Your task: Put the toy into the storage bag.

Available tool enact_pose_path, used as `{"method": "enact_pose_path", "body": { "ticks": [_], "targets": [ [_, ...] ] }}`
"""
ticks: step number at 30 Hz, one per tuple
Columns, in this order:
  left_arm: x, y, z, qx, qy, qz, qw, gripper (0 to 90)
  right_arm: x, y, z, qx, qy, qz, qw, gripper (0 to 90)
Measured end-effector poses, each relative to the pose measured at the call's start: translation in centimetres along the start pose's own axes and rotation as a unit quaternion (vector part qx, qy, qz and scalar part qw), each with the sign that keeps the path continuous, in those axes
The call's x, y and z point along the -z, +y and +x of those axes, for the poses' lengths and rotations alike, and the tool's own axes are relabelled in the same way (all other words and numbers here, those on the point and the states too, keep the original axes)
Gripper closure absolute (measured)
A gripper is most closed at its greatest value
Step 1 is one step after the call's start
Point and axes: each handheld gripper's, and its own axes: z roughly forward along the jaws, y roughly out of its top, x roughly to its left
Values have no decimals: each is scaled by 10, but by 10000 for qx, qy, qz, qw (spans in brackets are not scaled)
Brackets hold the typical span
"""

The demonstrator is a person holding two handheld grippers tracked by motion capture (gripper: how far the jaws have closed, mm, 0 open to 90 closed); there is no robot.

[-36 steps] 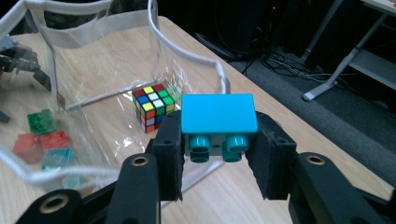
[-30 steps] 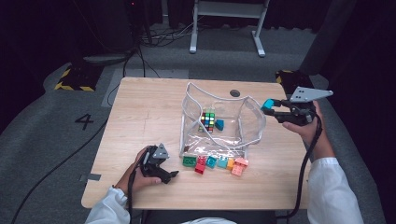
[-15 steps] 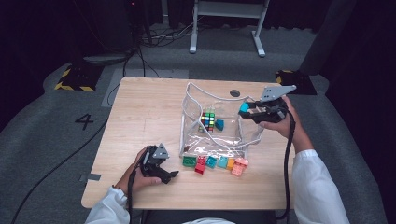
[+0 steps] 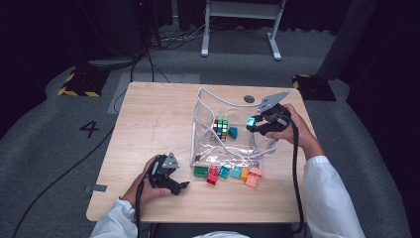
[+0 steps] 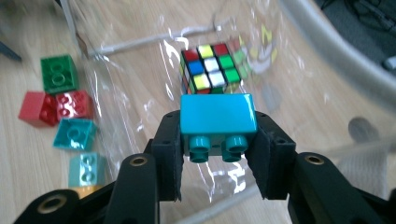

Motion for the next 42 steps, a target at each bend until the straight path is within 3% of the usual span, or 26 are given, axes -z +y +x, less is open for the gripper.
{"method": "enact_pose_path", "body": {
  "ticks": [6, 11, 12, 13, 15, 19, 24, 29, 33, 35, 36, 42],
  "targets": [
    [0, 0, 0, 0, 1, 0, 10000, 41, 5, -10, -5, 22, -52, 705, 9975, 591],
    [0, 0, 0, 1, 1, -1, 10000, 41, 13, -21, -7, 0, -44, 853, 9963, 591],
    [0, 0, 0, 3, 2, -1, 10000, 42, 15, -23, -6, -96, -43, 888, 9960, 591],
    [0, 0, 0, 1, 1, -1, 10000, 41, 16, -25, -6, -146, -43, 877, 9960, 590],
    [0, 0, 0, 2, 1, -1, 10000, 41, 17, -27, -7, 39, -61, 752, 9971, 589],
    [0, 0, 0, 2, 0, -1, 10000, 41, 21, -29, 0, -133, -86, 729, 9972, 577],
    [0, 0, 0, 1, 0, -1, 10000, 41, 28, -34, -2, -146, -21, 276, 9995, 516],
    [0, 0, 0, 3, 0, -1, 10000, 41, 44, -38, 3, -347, -209, -312, 9987, 442],
    [0, 0, 0, 7, -9, 0, 10000, 41, 60, -43, 12, -467, -469, -811, 9945, 380],
    [0, 0, 0, 1, 0, 1, 10000, 41, 67, -46, 19, -625, -636, -944, 9915, 332],
    [0, 0, 0, 1, 0, 1, 10000, 41, 71, -49, 19, -554, -685, -1010, 9910, 329],
    [0, 0, 0, 2, 0, 1, 10000, 41, 91, -64, 35, -706, -1024, -1318, 9834, 291]
  ]
}}
